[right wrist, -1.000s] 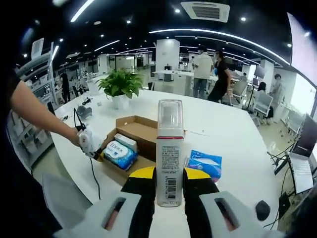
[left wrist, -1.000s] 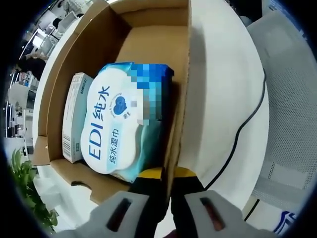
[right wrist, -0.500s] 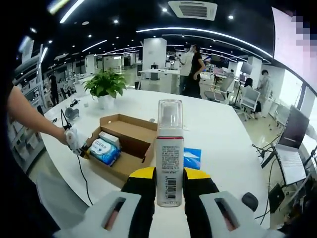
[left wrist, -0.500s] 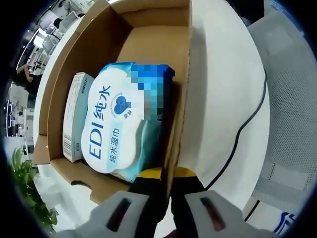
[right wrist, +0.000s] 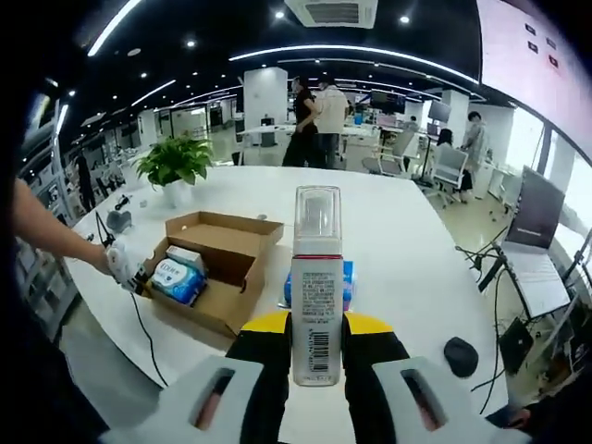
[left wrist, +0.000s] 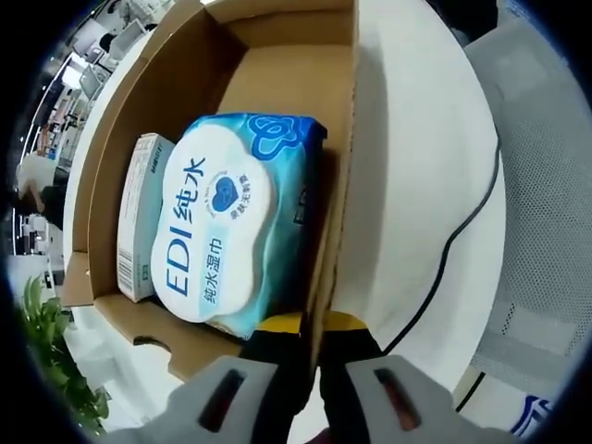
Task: Operate the shoe box by opening the lid, removing the specified soft item, and placing it in the target area until the item is outside and the box remains undamaged.
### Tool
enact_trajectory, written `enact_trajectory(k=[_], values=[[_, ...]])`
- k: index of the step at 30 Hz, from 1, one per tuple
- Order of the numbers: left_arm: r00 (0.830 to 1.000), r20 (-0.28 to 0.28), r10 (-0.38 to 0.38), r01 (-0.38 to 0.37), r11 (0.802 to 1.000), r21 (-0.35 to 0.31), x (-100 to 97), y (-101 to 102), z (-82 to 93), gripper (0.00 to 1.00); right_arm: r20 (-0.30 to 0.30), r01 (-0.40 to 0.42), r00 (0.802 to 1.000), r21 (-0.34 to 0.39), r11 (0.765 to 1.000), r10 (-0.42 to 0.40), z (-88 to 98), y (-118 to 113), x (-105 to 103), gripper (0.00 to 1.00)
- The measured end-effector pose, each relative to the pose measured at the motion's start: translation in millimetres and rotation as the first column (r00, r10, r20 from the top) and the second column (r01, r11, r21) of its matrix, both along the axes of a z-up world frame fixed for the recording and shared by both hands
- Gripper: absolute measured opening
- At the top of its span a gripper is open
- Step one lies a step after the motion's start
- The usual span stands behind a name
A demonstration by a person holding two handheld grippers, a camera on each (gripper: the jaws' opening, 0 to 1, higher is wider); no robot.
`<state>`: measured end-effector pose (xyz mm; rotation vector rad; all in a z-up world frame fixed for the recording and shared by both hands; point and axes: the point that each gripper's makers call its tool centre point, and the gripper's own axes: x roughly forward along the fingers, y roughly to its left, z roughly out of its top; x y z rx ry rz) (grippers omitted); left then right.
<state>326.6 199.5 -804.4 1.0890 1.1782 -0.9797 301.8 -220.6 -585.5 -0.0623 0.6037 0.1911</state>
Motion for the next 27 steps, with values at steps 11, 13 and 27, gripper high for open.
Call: enact_trajectory(k=[11, 13, 27], values=[[1.000, 0.001, -0.008, 0.008, 1.000, 0.004, -1.1, 0.1, -0.1, 0.03, -0.025, 0.046, 0.999, 0.043, 0.998, -0.045, -14.8, -14.5, 4.0, 0.17], [1.000, 0.002, -0.012, 0.012, 1.000, 0.001, -0.6, 0.4, -0.7, 0.03, -0.061, 0.070, 0.996, 0.115, 0.991, -0.064, -22.0, -10.1, 2.6, 0.17], [1.000, 0.014, 0.005, -0.005, 1.000, 0.002, -1.4, 1.8, -1.8, 0.03, -0.086, 0.034, 0.996, 0.087, 0.996, -0.027, -49.6, -15.7, 25.5, 0.17]])
